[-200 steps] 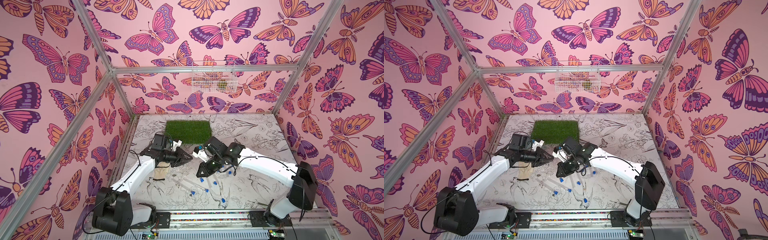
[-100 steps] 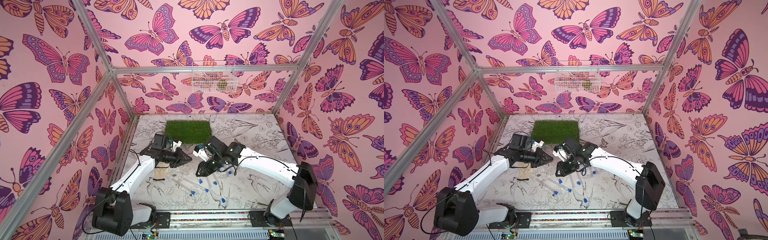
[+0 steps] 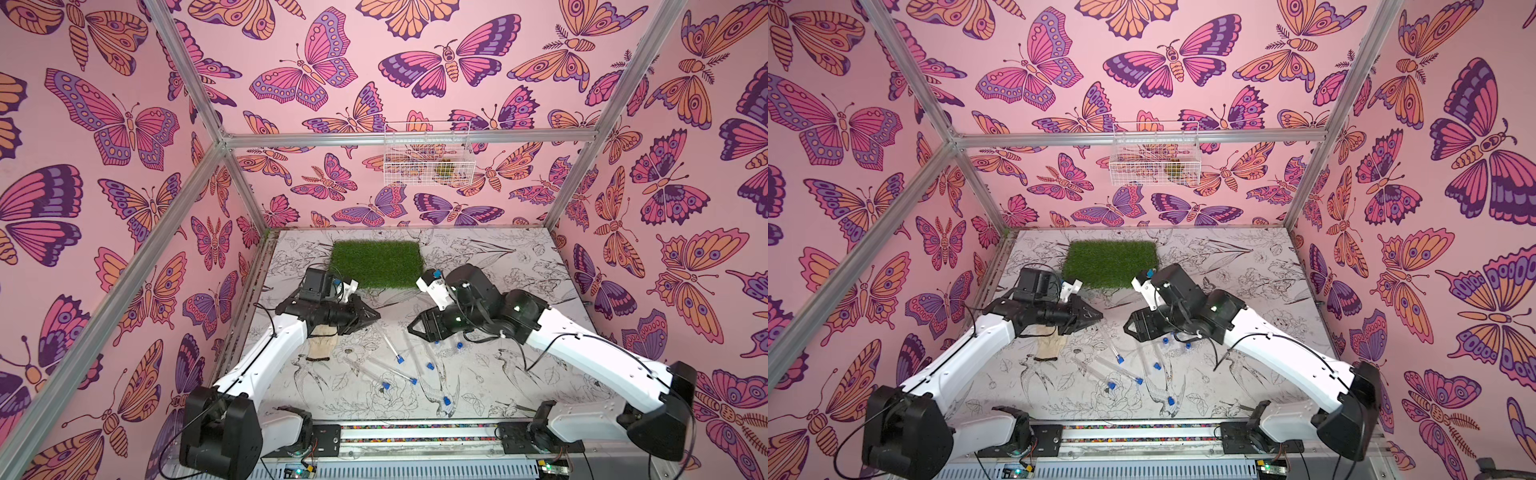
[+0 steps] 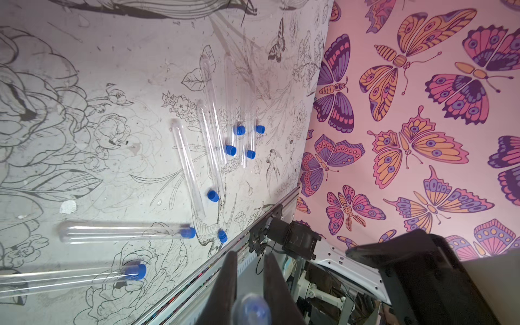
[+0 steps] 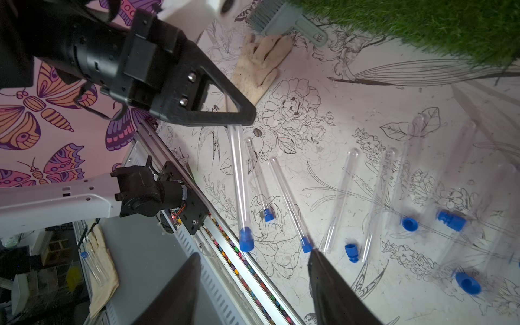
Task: Remove stoppers from test tubes
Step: Pick up the test tube at the center of the board, then open the stopper on the test tube.
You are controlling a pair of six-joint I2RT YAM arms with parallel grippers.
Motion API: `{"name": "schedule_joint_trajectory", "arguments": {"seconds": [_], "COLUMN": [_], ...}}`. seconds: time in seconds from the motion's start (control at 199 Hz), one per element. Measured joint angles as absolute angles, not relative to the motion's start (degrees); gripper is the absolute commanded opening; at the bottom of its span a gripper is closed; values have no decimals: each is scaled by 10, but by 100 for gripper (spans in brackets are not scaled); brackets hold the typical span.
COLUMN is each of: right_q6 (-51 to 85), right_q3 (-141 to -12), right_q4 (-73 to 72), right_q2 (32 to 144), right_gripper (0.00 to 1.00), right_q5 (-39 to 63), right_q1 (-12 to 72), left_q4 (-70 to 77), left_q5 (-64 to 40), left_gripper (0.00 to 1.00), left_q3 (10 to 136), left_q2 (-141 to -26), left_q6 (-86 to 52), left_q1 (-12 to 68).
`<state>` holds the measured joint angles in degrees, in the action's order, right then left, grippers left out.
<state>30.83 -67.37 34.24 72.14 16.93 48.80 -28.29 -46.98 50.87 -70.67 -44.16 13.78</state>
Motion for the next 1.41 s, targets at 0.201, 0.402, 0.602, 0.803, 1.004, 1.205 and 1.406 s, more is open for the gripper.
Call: {"name": "schedule_joint_trajectory", "arguments": {"seconds": [0.201, 0.402, 0.602, 0.803, 1.004, 1.205, 1.406], "right_q6": [402, 483, 542, 590, 615, 629, 641], "right_q3": [-513, -446, -432, -428, -428, -428, -428], "right_q4": [233, 126, 28, -39, -78, -94, -117], "right_q2": [622, 580, 640, 694, 705, 728, 735], "right_gripper": [69, 70, 70, 70, 70, 63, 50], "right_q5": [175, 211, 286, 322, 327, 327, 330], "right_q1": [425, 382, 382, 384, 396, 414, 425], "left_q4": [-211, -135, -63, -28, 1, 18, 37], "left_q5": [-449, -432, -420, -413, -408, -405, -404], "left_gripper": [5, 6, 6, 6, 6, 5, 5], "left_q3": [485, 438, 399, 382, 368, 354, 345], "left_q2": [-685, -667, -652, -637, -624, -623, -618], "left_q6": [-539, -644, -723, -764, -793, -820, -840], "left_q1": [133, 130, 126, 117, 112, 112, 112]}}
